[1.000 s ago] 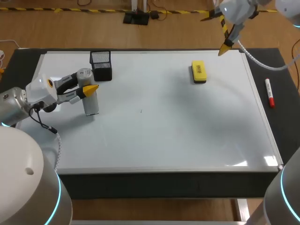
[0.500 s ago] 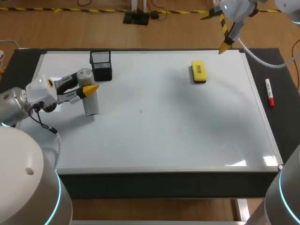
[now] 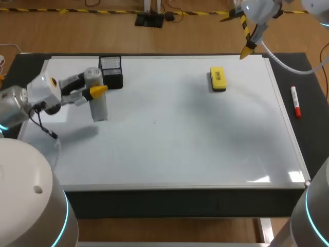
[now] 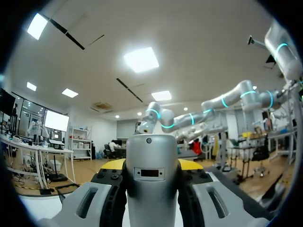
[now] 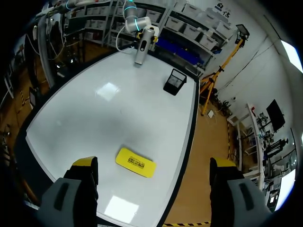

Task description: Pick up the inspection probe, press it on each red-marked spot on the whiteboard one by one, put down the probe, pick up the eraser, and wipe off all the red marks.

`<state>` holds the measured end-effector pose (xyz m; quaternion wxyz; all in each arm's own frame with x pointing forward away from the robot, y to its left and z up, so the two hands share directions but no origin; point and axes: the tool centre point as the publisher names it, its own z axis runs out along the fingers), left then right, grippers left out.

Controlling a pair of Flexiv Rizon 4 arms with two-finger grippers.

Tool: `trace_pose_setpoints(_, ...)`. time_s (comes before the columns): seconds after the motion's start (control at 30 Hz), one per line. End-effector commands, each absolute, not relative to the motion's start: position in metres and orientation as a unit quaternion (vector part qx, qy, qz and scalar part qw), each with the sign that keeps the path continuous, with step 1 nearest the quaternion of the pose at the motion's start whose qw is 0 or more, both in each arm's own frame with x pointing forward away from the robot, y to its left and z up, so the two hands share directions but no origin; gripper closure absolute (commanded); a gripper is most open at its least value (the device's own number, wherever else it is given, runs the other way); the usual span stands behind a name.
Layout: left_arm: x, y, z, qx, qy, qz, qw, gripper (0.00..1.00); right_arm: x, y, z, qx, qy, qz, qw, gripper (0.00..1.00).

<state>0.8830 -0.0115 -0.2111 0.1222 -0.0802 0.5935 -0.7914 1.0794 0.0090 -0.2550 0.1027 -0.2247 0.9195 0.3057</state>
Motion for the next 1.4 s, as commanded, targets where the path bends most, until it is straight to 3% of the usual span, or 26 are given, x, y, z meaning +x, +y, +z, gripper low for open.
trace_pose_setpoints(0.03, 0.904, -0.007, -0.193, -0.064, 0.590, -0.798, 0.101, 1.00, 1.080, 0.009, -0.254, -0.225, 0.920, 0.304, 0.101, 0.00)
trace_pose_setpoints(0.43, 0.960, -0.005, -0.146, -0.029, 0.591, -0.801, 0.088, 1.00, 1.080, 0.009, -0.254, -0.225, 0.920, 0.304, 0.101, 0.00)
trace_pose_setpoints(1.4, 1.072, -0.018, -0.144, -0.007, 0.570, -0.819, 0.059, 1.00, 1.080, 0.009, -0.254, -0.225, 0.920, 0.304, 0.101, 0.00)
